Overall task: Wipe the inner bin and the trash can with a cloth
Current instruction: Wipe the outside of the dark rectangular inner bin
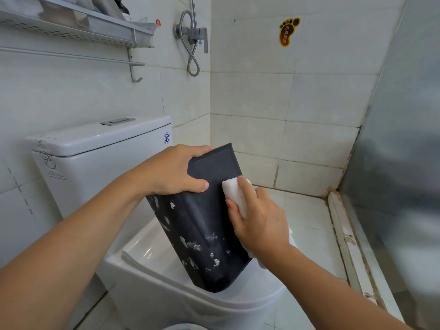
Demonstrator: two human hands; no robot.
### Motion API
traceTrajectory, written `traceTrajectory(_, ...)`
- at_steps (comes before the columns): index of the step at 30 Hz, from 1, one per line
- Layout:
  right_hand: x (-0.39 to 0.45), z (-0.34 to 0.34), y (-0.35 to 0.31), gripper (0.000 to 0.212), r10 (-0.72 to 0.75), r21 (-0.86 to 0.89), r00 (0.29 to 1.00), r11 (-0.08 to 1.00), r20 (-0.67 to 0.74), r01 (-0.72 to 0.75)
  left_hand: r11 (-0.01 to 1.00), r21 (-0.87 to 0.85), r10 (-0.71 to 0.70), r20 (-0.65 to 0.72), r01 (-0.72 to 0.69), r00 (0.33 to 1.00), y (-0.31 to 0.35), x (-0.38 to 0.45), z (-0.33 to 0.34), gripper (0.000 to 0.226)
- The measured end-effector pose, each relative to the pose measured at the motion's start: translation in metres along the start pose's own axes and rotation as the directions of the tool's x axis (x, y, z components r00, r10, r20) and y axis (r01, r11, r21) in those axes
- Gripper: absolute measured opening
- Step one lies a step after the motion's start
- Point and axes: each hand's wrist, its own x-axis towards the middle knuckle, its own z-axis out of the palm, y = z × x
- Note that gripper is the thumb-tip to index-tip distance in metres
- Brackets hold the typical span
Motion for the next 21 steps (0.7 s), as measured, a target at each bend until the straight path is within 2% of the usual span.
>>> traceTrajectory(2,0.000,-0.004,0.001,0.048,-0.050,0.003,0.998,0.999,0.029,0.050,1.000,-0.012,-0.005,-0.006,0.005,1.000,-0.003,-0.001,-0.001,0.078)
traceTrajectory(3,0.005,-0.007,0.002,0.046,-0.028,0.006,0.998,1.000,0.047,0.028,1.000,-0.023,-0.004,-0.002,0.004,1.000,-0.004,-0.001,-0.002,0.077)
traceTrajectory(6,0.024,-0.015,0.011,0.041,0.165,0.028,0.982,0.985,0.089,-0.168,0.999,-0.038,0.013,0.017,-0.013,1.000,-0.004,-0.001,-0.002,0.075)
traceTrajectory(7,0.025,-0.017,0.011,0.040,0.175,0.023,0.981,0.984,0.082,-0.178,0.999,-0.032,0.014,0.017,-0.013,1.000,-0.003,0.000,-0.001,0.076)
traceTrajectory(9,0.014,-0.021,0.004,0.041,0.029,0.009,0.998,1.000,0.062,-0.029,1.000,-0.017,0.010,0.010,-0.010,1.000,-0.004,0.001,0.000,0.077)
traceTrajectory(11,-0.004,-0.022,-0.005,0.044,-0.165,-0.001,0.979,0.986,0.118,0.166,0.999,-0.033,-0.003,0.005,0.003,1.000,-0.008,0.002,-0.001,0.075)
traceTrajectory(13,-0.004,-0.022,-0.005,0.041,-0.200,-0.001,0.971,0.979,0.129,0.202,0.997,-0.073,-0.009,0.012,0.010,1.000,-0.013,0.001,-0.003,0.070)
traceTrajectory(16,0.024,-0.020,0.008,0.036,0.075,0.003,0.989,0.997,0.125,-0.076,0.996,-0.084,0.002,0.011,-0.001,1.000,-0.013,-0.001,-0.004,0.069)
traceTrajectory(17,0.028,-0.020,0.011,0.036,0.136,-0.001,0.984,0.991,0.114,-0.137,0.997,-0.078,0.010,0.015,-0.009,1.000,-0.012,-0.001,-0.003,0.070)
traceTrajectory(18,0.026,-0.021,0.010,0.035,0.134,-0.013,0.986,0.991,0.095,-0.134,0.998,-0.065,0.016,0.016,-0.015,1.000,-0.011,-0.001,-0.002,0.072)
traceTrajectory(19,0.019,-0.022,0.008,0.035,0.066,-0.030,0.995,0.997,0.076,-0.064,0.999,-0.050,0.014,0.015,-0.014,1.000,-0.010,0.000,-0.002,0.072)
traceTrajectory(21,-0.005,-0.025,-0.004,0.036,-0.157,-0.046,0.978,0.985,0.135,0.165,0.999,-0.049,-0.003,0.007,0.004,1.000,-0.012,0.000,-0.003,0.069)
